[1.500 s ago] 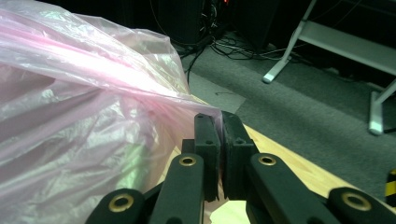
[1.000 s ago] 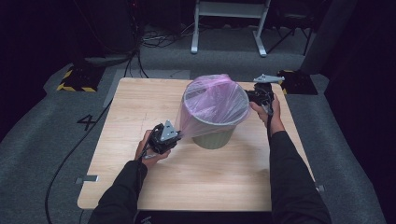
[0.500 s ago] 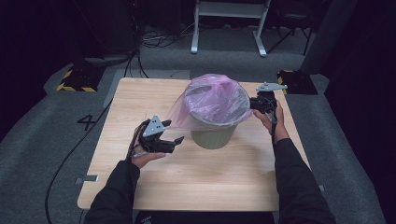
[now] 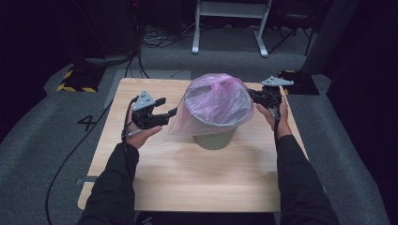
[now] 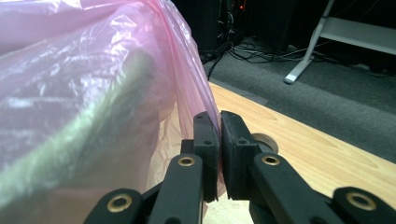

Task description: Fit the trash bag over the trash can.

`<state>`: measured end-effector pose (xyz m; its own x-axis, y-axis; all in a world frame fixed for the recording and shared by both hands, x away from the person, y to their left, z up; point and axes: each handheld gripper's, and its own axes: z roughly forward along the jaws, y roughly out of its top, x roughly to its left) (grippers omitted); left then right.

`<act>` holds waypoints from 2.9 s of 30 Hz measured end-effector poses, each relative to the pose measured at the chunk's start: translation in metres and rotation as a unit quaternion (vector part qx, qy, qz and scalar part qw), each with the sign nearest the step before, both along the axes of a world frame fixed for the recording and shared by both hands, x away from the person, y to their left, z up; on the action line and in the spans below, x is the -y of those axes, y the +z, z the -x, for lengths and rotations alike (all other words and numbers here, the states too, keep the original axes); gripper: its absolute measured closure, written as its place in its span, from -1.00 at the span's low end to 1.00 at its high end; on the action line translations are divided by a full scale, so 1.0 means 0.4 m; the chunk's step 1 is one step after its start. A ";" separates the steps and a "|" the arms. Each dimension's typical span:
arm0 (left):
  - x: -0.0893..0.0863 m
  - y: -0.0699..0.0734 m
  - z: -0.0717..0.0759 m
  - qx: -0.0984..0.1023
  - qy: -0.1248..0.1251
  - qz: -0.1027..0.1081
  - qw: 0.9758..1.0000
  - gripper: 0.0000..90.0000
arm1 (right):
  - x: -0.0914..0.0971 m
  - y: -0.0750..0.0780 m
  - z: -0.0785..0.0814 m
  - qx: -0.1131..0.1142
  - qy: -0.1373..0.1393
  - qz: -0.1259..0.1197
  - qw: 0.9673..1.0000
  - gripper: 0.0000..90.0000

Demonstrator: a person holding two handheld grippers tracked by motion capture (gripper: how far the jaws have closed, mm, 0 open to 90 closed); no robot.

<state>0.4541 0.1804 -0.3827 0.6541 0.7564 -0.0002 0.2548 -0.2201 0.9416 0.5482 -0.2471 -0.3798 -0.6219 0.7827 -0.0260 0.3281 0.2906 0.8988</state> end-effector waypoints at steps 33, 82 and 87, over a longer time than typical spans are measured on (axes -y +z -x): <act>0.133 -0.087 -0.204 -0.126 0.027 -0.084 0.988 1.00 | -0.074 -0.060 -0.055 -0.075 0.020 0.033 0.996 0.97; 0.123 -0.088 0.087 -0.017 -0.090 -0.082 0.992 -0.35 | 0.081 0.007 0.212 0.048 0.147 0.055 0.986 -0.35; 0.129 -0.090 0.078 -0.017 -0.095 -0.091 0.991 0.19 | 0.033 -0.006 0.241 0.066 0.163 0.101 0.979 -0.18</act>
